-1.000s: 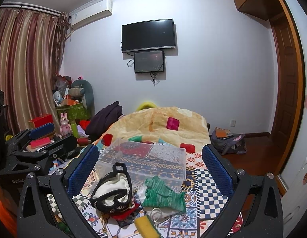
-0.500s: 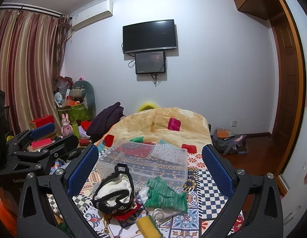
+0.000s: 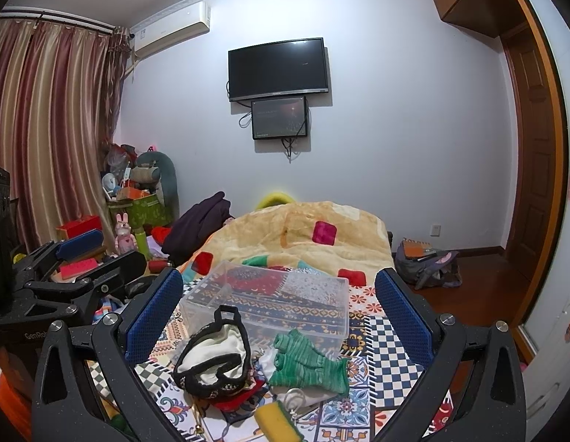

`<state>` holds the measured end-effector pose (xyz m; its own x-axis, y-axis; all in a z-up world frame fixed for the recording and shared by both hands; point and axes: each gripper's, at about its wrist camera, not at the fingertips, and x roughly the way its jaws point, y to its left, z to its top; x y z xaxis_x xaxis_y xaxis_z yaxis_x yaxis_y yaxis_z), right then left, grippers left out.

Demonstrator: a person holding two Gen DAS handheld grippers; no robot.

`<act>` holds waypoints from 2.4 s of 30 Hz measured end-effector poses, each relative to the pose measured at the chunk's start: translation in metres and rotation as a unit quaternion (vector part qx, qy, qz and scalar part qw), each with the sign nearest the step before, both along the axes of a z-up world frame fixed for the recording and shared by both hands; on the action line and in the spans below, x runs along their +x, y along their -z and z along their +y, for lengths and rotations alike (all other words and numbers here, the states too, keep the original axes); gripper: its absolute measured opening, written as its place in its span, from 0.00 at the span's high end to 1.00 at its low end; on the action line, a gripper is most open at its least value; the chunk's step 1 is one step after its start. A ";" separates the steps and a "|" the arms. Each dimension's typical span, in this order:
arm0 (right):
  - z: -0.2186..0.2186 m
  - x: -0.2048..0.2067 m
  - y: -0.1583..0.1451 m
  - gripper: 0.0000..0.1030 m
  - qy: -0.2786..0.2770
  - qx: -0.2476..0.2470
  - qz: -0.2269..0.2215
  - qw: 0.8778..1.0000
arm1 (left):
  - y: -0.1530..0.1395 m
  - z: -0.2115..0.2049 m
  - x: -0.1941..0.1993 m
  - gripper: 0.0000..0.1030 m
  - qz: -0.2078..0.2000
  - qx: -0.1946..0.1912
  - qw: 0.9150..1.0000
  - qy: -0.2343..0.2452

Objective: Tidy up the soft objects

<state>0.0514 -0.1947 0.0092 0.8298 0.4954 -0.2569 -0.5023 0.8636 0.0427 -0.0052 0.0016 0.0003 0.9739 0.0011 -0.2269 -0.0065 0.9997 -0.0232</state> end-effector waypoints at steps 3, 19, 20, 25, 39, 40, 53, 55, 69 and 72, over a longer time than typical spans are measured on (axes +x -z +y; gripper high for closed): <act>0.001 0.000 -0.001 0.00 -0.001 0.001 0.000 1.000 | 0.000 0.000 0.000 0.00 0.000 0.000 1.000 0.000; 0.000 -0.001 -0.001 0.00 -0.002 0.003 0.000 1.000 | -0.001 0.000 0.000 0.00 0.000 0.000 1.000 0.001; 0.001 -0.001 -0.001 0.00 -0.001 0.001 0.000 1.000 | -0.001 -0.001 0.001 0.00 0.002 0.000 1.000 0.003; -0.001 0.007 0.004 0.00 -0.004 -0.006 0.019 1.000 | 0.006 -0.001 0.014 0.00 0.032 -0.003 0.999 0.012; -0.016 0.058 0.060 0.04 0.000 -0.036 0.151 0.988 | 0.067 0.003 0.063 0.15 0.134 -0.009 0.991 0.024; -0.016 0.060 0.062 0.06 -0.001 -0.037 0.157 0.987 | 0.073 0.003 0.068 0.18 0.143 -0.010 0.989 0.024; 0.013 0.088 0.103 0.31 -0.048 -0.063 0.234 0.969 | 0.127 0.025 0.107 0.48 0.228 -0.047 0.972 0.021; 0.018 0.092 0.109 0.37 -0.051 -0.069 0.245 0.966 | 0.131 0.025 0.110 0.54 0.237 -0.052 0.970 0.024; 0.014 0.095 0.120 0.72 -0.065 -0.057 0.272 0.958 | 0.131 0.028 0.108 0.84 0.230 -0.062 0.971 0.033; 0.010 0.091 0.115 0.75 -0.070 -0.050 0.264 0.961 | 0.124 0.024 0.100 0.86 0.218 -0.058 0.974 0.036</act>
